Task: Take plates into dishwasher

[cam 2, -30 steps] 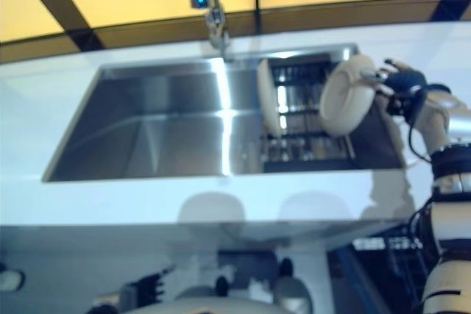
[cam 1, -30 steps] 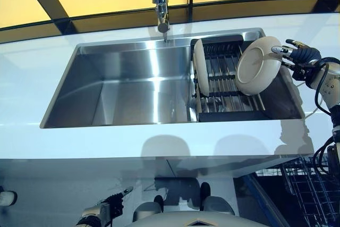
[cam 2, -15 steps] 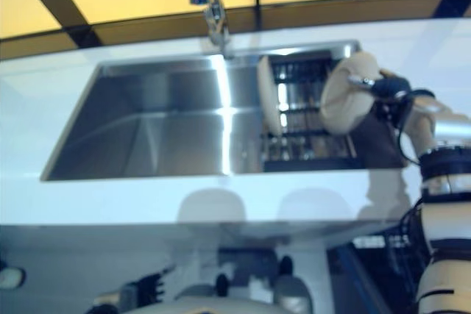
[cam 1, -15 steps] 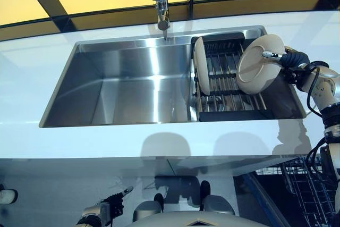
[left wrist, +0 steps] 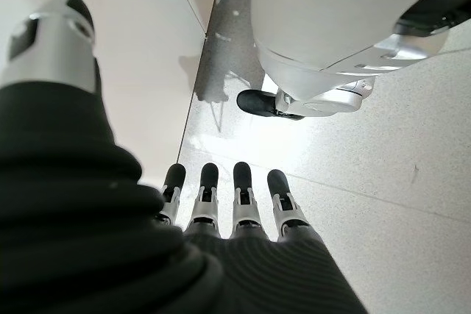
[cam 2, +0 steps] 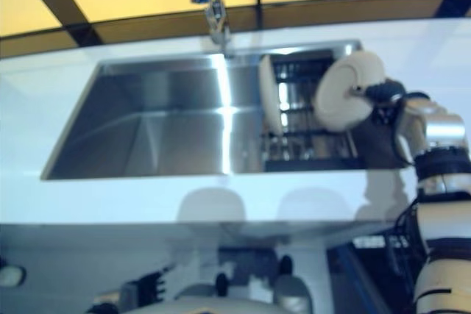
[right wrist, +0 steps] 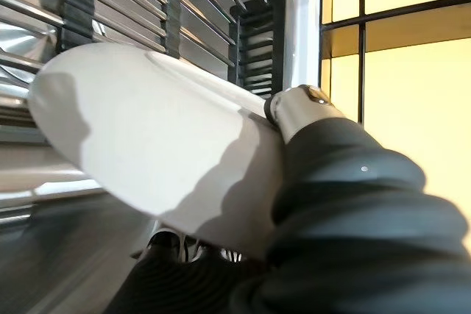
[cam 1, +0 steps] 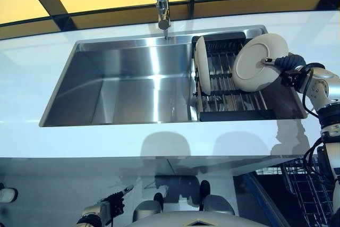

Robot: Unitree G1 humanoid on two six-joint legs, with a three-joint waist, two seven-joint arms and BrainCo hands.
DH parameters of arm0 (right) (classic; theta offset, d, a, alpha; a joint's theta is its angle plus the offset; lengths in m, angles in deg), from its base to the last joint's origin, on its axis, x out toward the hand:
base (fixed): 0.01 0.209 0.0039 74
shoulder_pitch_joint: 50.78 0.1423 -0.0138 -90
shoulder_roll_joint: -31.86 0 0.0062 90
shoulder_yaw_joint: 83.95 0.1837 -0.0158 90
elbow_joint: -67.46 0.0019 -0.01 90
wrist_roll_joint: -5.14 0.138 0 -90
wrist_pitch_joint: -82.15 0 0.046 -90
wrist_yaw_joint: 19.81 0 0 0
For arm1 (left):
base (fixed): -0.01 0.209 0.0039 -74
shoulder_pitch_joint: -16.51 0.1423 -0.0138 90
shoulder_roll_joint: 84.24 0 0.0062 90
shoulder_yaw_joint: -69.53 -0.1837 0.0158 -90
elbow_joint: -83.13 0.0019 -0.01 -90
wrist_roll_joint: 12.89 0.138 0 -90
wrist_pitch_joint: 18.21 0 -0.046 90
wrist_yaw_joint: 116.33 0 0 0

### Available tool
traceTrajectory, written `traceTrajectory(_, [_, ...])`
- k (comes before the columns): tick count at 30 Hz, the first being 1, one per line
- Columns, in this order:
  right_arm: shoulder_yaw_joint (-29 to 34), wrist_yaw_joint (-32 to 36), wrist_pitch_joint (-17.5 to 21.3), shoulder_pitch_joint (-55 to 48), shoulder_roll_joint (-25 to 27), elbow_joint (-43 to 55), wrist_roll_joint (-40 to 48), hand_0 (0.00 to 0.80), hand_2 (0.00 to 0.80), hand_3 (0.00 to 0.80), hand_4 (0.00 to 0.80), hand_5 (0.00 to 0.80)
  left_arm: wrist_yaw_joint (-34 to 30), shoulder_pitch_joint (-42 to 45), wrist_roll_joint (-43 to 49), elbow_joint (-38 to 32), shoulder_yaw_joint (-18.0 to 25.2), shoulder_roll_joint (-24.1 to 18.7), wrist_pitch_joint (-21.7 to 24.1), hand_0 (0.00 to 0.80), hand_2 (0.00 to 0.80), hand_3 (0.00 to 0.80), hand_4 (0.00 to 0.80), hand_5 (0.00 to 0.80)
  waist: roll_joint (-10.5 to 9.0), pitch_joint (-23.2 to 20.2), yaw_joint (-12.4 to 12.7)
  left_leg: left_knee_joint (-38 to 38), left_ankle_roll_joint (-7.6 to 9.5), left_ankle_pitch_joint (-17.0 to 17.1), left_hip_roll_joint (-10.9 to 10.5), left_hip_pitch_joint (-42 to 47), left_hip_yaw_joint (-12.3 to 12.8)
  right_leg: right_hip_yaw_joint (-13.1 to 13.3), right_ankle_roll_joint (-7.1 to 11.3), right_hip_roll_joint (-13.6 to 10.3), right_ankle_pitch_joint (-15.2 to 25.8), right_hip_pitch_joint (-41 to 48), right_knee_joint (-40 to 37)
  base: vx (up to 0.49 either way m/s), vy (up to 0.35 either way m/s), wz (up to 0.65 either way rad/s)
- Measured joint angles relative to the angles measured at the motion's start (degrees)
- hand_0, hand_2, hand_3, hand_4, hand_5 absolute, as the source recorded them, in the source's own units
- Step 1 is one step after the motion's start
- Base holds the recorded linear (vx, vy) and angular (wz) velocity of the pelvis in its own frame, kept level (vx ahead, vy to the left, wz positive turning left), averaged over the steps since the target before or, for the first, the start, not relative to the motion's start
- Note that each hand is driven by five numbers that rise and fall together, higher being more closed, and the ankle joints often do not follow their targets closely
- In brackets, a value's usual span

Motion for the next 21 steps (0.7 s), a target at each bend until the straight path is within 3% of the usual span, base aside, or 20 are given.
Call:
traceTrajectory(14, [-0.76,-3.96,1.56,0.12,0.5,0.95,-2.15,0.8,0.8,0.8,0.8,0.8,-0.13,-0.22,-0.02,-0.04,0.03,0.0,0.01,0.0,0.0,0.0,0.0,0.0,-1.02,0.58,-0.04,-0.15,0.0,0.0,-0.11,0.69,0.15,0.22,0.03,0.0,0.05,0.16,0.02,-0.015,0.045,-0.01])
traceTrajectory(21, [-0.73,-4.78,3.17,0.11,4.03,4.16,-3.67,0.8,0.8,0.8,0.8,0.8,-0.93,-0.29,-0.01,-0.18,0.06,-0.01,0.41,0.0,0.0,0.0,0.0,0.0,-2.03,0.72,-0.11,-0.19,0.16,-0.1,-0.67,1.08,1.07,1.19,0.04,0.08,0.37,0.07,0.17,-0.044,0.129,-0.06])
